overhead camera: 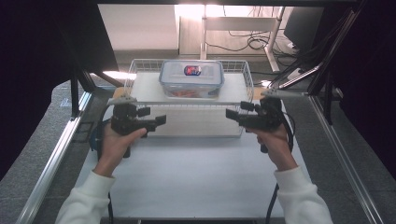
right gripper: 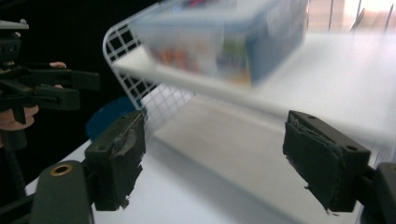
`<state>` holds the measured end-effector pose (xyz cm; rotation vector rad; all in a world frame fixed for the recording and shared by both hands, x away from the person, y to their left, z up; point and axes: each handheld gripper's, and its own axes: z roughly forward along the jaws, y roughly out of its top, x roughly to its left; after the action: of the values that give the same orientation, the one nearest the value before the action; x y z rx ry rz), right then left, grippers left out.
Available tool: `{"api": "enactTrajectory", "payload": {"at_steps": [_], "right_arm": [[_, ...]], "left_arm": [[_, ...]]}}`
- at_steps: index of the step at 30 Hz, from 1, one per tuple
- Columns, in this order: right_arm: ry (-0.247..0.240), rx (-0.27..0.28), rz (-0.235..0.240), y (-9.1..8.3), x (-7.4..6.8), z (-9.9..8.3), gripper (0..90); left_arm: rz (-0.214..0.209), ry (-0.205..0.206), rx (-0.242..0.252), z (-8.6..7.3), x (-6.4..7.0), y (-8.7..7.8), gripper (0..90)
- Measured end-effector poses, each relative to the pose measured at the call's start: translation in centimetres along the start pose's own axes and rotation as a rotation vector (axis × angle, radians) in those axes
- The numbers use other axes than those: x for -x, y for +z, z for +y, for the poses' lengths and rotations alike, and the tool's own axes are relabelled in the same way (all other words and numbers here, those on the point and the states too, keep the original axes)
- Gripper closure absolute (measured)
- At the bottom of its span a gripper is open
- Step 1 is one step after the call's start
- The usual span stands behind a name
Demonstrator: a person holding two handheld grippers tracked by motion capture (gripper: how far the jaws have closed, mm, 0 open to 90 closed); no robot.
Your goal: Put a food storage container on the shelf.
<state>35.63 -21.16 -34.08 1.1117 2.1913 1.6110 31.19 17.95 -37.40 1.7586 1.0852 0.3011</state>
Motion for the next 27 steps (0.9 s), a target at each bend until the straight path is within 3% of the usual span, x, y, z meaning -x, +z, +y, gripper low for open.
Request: {"api": "enactTrajectory", "payload": {"at_steps": [2,4,5,7,12,21,27], "right_arm": [[-0.005,-0.010,0.002,-0.4,0.1,-2.1,21.5],[-0.010,-0.024,0.005,-0.7,0.2,-4.0,21.7],[-0.011,-0.029,0.003,-0.8,0.2,-4.9,22.2],[-0.019,-0.027,-0.014,-0.9,0.2,-6.7,23.9],[-0.023,-0.093,-0.006,-1.1,0.2,-10.4,24.6],[-0.005,-0.155,0.010,-1.7,-0.2,-13.7,26.0],[-0.025,-0.177,0.010,-1.7,-0.2,-14.3,27.1]], "left_arm": [[0.006,0.013,-0.012,-1.4,0.5,-0.1,22.7],[0.059,0.048,-0.021,-2.9,1.2,0.1,23.4],[0.066,0.052,-0.030,-3.6,1.4,0.2,24.2],[0.063,0.066,-0.058,-5.0,1.9,0.6,23.9],[0.067,0.099,-0.140,-8.5,2.9,1.5,23.9],[0.051,0.091,-0.201,-11.3,3.9,2.2,23.8],[0.051,0.079,-0.218,-12.0,3.7,2.5,23.8]]}}
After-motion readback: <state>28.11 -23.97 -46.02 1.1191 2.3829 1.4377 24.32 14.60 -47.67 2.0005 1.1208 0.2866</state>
